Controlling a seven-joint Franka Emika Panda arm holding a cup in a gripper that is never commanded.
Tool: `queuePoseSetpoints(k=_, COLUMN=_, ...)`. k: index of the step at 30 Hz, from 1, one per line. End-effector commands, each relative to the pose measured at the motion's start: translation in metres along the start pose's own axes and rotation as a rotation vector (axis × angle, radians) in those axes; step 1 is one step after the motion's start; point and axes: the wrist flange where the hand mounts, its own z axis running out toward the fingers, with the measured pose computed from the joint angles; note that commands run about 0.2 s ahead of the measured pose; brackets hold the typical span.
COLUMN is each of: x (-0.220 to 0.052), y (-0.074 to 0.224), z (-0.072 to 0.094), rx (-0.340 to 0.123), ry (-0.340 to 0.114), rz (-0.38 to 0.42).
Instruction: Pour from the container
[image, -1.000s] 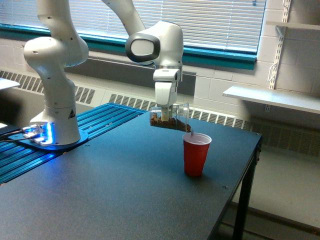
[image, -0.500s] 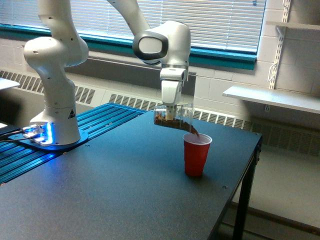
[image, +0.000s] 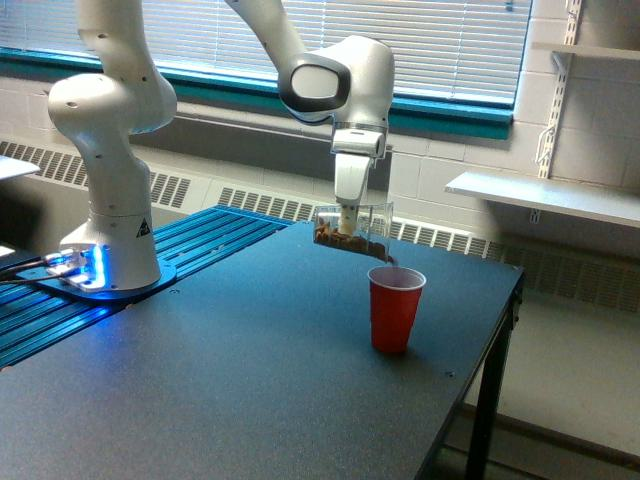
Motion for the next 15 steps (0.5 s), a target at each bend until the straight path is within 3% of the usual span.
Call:
queuePoseSetpoints(k=1, x=0.0024, y=-0.0022, z=-0.0045, rx=-0.024, ry=0.002, rz=-0.034)
queuePoseSetpoints(k=15, x=0.0066, y=-0.0053, z=-0.0102, rx=-0.054, ry=-0.003, rz=-0.054)
